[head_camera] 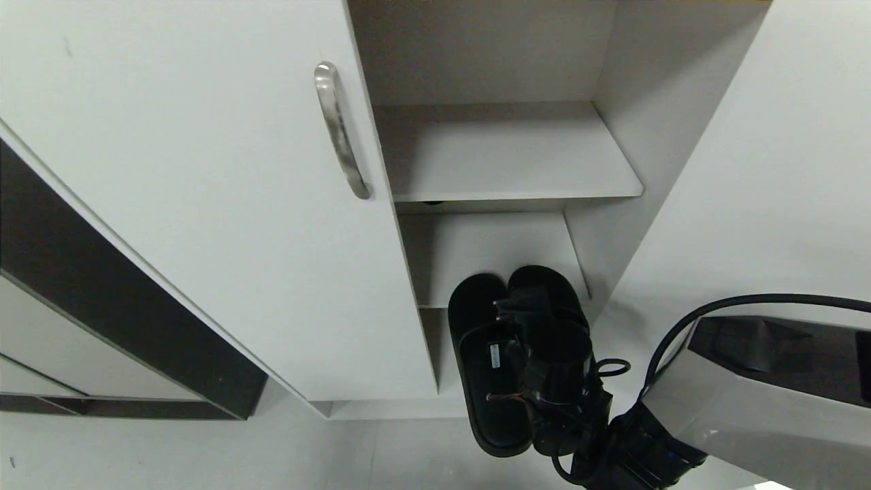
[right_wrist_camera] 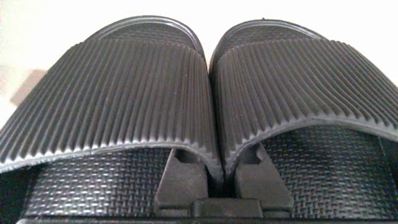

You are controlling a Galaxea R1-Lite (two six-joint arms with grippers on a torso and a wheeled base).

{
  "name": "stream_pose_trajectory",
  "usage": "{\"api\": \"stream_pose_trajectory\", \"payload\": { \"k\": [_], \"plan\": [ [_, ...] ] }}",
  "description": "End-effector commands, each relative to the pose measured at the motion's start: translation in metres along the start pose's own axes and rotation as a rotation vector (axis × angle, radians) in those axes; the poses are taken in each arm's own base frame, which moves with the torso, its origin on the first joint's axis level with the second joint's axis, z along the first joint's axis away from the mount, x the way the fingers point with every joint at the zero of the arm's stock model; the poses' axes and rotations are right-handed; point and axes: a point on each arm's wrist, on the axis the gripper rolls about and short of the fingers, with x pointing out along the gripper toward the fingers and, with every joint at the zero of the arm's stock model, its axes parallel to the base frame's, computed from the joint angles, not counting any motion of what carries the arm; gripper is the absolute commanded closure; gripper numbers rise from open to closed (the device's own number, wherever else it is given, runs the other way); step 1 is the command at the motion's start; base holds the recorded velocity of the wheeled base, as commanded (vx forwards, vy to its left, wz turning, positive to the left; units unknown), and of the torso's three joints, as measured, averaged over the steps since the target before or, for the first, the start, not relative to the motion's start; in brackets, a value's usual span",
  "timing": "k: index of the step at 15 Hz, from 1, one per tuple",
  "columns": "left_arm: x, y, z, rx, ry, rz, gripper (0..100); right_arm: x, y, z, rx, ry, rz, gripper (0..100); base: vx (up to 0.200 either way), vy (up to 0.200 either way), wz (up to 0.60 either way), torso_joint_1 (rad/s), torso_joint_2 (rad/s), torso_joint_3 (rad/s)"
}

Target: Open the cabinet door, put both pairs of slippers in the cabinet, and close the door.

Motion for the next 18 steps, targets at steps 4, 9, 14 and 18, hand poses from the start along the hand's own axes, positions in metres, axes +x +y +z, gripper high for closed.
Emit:
{"api": "stream_pose_trajectory", "payload": {
  "k": [4,9,14,18],
  "plan": [
    [0.0,0.0,0.0,0.0,0.0,0.0,100,0.008,0.006,0.003,0.03,-0.023,-0.003,100,0.0,0.0,0.0,0.0,0.0,0.0],
    [0.0,0.0,0.0,0.0,0.0,0.0,100,0.048,0.007,0.001,0.058,-0.028,-0.062,100,0.0,0.0,0.0,0.0,0.0,0.0],
    [0.0,0.0,0.0,-0.002,0.0,0.0,100,0.077,0.011,0.017,0.12,0.005,-0.087,100,0.0,0.0,0.0,0.0,0.0,0.0],
    [0.0,0.0,0.0,-0.002,0.0,0.0,100,0.1,0.009,0.024,0.129,-0.009,-0.109,100,0.0,0.0,0.0,0.0,0.0,0.0]
  ]
}}
